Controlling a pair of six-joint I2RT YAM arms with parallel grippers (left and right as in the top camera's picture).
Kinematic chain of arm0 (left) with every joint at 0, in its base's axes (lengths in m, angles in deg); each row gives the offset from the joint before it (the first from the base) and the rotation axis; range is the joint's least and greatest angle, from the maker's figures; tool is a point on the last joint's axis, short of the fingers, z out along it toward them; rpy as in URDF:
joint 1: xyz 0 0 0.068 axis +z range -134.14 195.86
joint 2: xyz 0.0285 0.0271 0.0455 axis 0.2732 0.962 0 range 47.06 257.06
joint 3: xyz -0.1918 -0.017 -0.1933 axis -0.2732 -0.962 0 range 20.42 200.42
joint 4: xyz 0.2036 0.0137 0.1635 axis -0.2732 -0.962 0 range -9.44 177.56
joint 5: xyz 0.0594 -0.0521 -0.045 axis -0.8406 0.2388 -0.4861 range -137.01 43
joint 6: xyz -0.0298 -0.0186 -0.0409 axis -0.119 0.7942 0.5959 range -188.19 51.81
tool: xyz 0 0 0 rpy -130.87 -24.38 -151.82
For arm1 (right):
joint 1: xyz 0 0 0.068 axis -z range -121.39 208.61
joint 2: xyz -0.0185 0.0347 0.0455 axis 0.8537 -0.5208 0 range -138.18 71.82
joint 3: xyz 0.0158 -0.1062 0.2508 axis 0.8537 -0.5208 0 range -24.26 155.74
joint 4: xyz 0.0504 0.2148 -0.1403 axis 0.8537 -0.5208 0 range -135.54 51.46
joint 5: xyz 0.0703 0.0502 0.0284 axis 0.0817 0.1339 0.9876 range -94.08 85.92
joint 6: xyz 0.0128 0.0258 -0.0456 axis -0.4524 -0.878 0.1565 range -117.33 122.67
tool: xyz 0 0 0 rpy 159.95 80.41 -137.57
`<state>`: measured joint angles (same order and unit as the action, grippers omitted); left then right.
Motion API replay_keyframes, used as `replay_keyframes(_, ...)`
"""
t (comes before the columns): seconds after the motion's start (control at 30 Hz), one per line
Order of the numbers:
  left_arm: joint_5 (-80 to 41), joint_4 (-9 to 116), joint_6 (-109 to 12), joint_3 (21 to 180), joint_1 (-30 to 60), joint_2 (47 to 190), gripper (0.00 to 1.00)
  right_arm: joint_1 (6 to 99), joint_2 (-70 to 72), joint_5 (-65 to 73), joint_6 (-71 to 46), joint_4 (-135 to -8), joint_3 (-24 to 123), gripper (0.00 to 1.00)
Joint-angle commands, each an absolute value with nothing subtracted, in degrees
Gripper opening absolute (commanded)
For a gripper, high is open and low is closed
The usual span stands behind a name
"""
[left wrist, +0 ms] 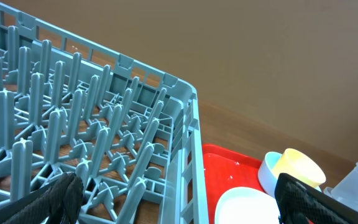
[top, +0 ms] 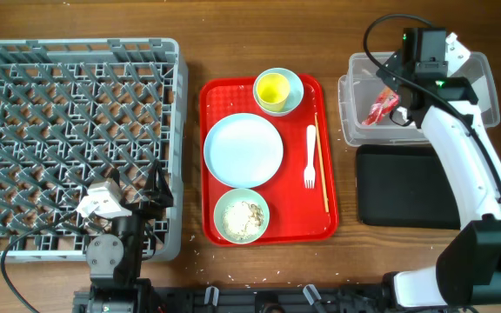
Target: Sort waste into correct bins and load items into the dishwasher rack
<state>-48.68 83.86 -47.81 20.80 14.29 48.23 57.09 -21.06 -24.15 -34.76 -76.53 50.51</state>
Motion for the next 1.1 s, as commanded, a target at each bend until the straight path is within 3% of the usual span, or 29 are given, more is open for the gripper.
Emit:
replay_keyframes(0.0, -49.5, 83.6, -48.5, 20.8, 13.9, 48.1, 1.00, 56.6, -16.8, -8.9, -31.5, -81.3, 50.7, 1.00)
replay_keyframes(0.1, -49.5, 83.6, -48.5, 20.8, 13.9, 48.1, 1.00, 50.2, -5.4, 0.3, -30.0, -83.5, 50.7, 1.00)
replay_keyframes(0.2, -49.5, 83.6, -48.5, 20.8, 13.9, 48.1, 1.00, 40.0, -0.3, 0.7, -25.2, -85.5, 50.7, 1.00)
replay_keyframes(0.4, -49.5, 83.6, -48.5, 20.8, 13.9, 48.1, 1.00, 22.4, -6.7, 11.5, -32.2, -87.0, 48.9, 1.00)
replay_keyframes(0.5, -49.5, 83.6, -48.5, 20.8, 13.9, 48.1, 1.00, 15.3, -10.1, 8.5, -31.9, -88.8, 48.9, 1.00)
replay_keyframes(0.6, -49.5, 83.6, -48.5, 20.8, 13.9, 48.1, 1.00, 16.7, -8.6, 2.5, -31.8, -89.6, 49.3, 1.00)
replay_keyframes(0.7, -49.5, 83.6, -48.5, 20.8, 13.9, 48.1, 1.00, 24.6, -4.0, -16.1, -32.1, -92.8, 50.0, 1.00)
replay_keyframes(0.9, -49.5, 83.6, -48.5, 20.8, 13.9, 48.1, 1.00, 44.1, 3.6, -17.1, -32.1, -96.1, 50.0, 1.00)
replay_keyframes(1.03, -49.2, 84.3, -47.8, 20.8, 13.9, 48.1, 1.00, 44.8, 2.1, -17.0, -32.0, -95.4, 50.0, 1.00)
replay_keyframes(1.07, -42.6, 86.9, -41.4, 20.8, 13.9, 48.1, 1.00, 44.8, 1.3, -17.0, -32.0, -95.4, 50.0, 1.00)
